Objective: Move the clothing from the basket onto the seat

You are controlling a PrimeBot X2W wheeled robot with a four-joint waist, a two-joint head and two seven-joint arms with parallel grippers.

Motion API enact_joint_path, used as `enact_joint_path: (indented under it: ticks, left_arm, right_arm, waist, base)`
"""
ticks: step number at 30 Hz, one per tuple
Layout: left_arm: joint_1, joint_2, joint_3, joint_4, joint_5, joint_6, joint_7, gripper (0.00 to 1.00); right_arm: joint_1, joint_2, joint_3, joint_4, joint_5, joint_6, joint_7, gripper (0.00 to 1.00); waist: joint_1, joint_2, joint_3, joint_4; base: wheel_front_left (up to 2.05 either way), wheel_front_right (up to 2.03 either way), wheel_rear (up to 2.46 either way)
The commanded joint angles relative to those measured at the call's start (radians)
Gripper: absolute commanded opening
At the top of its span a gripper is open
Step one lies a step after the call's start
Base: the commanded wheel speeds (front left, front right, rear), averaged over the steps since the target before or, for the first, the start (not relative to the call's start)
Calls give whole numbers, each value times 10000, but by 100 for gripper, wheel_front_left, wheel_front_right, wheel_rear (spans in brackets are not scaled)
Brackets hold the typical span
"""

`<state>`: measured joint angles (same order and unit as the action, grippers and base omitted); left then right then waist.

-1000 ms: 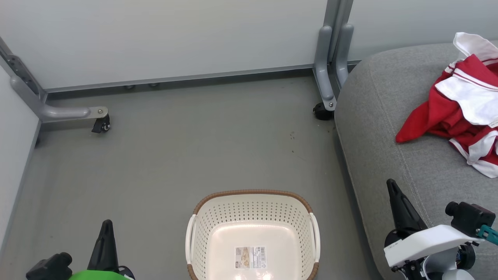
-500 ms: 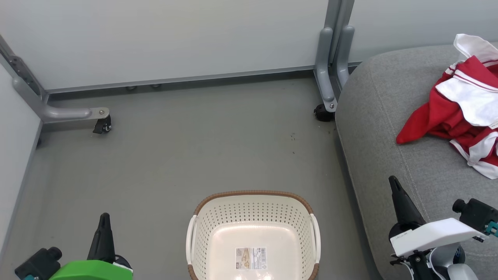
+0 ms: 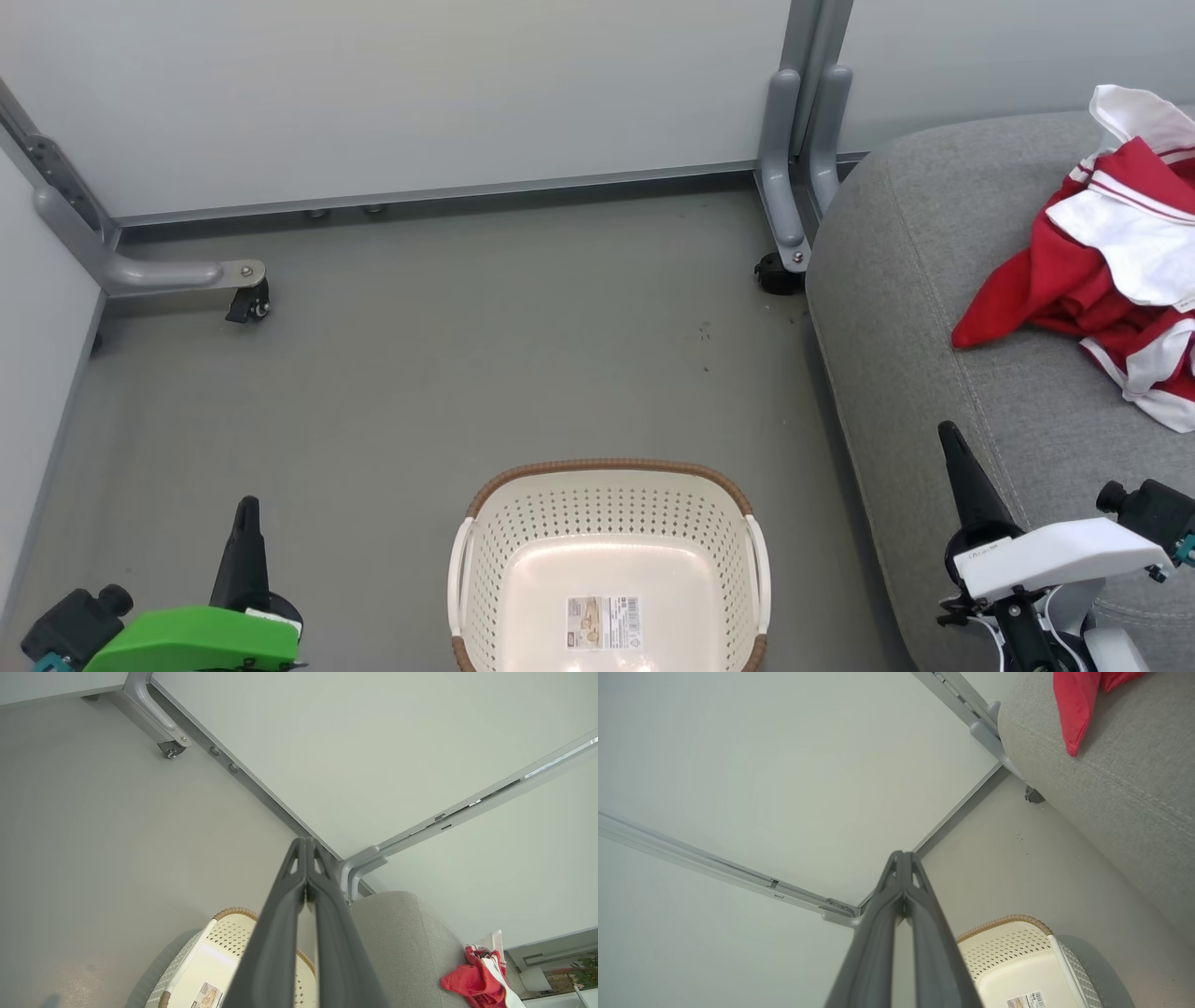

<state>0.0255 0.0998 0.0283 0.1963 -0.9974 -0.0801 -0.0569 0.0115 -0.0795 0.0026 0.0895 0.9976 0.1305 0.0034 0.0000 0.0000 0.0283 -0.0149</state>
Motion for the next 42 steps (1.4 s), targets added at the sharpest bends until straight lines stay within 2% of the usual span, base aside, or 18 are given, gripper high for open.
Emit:
enact_joint_path:
  ticks: [1, 42]
  left_arm:
    - [-301, -16, 75, -66, -284, -65, 64, 0]
    - [-1029, -326, 584, 283, -4023, -359, 1116, 0]
  right_arm:
    - [-286, -82, -57, -30, 308, 3, 43, 0]
    - [-881, -77, -463, 966, 4276, 3, 481, 0]
  waist:
    - [0, 0, -5, 3]
    - [0, 0, -142, 84]
  base:
    - [0, 0, 0]
    - [0, 0, 0]
